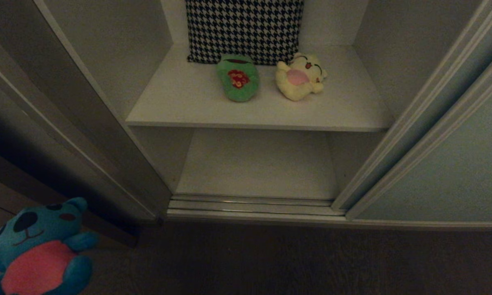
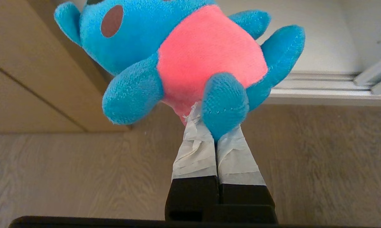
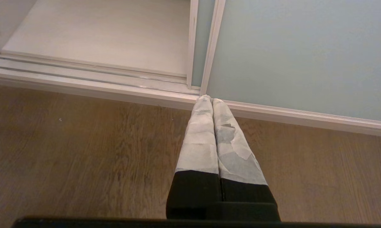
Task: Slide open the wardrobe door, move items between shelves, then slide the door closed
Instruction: Place the blue doll on the lower shelf
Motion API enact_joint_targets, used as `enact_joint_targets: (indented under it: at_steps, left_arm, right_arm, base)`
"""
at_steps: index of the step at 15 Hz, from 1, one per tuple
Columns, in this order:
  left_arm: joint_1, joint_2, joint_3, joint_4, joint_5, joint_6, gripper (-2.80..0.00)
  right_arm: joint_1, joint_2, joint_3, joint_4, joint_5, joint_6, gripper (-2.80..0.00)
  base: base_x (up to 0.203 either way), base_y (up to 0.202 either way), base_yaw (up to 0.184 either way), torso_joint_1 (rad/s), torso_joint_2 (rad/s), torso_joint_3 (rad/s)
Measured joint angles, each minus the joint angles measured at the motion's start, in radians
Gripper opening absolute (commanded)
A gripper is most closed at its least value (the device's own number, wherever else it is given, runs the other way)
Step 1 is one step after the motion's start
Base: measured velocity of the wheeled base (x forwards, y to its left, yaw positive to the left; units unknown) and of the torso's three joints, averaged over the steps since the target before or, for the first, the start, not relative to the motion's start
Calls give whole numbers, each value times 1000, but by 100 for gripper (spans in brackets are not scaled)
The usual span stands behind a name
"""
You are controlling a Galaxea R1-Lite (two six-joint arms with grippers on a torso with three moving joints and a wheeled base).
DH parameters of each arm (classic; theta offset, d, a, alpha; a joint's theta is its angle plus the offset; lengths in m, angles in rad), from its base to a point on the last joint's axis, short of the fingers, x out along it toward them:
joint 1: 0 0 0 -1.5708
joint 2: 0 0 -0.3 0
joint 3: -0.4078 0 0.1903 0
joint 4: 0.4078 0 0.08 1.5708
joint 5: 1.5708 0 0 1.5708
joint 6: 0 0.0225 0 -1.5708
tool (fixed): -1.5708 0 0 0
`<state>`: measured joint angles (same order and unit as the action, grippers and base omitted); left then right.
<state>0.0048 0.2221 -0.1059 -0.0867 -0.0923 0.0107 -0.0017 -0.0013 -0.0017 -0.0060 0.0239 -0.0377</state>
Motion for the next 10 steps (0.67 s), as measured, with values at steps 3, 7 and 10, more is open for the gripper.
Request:
enact_joint_targets:
  at_steps: [3, 7, 10]
  left_arm:
    - [-7, -132, 51, 48, -7, 19, -280]
    - [-6, -211, 69, 117, 46, 24, -280]
    - [-6, -224, 97, 93, 80, 74, -280]
  right_arm:
    - [0, 0, 0, 0, 0, 0, -280]
    - [0, 0, 0, 0, 0, 0, -280]
    - [0, 0, 0, 0, 1, 1, -280]
  base:
    - [0, 0, 0, 0, 0, 0]
    - [0, 0, 0, 0, 0, 0]
    - [0, 0, 0, 0, 0, 0]
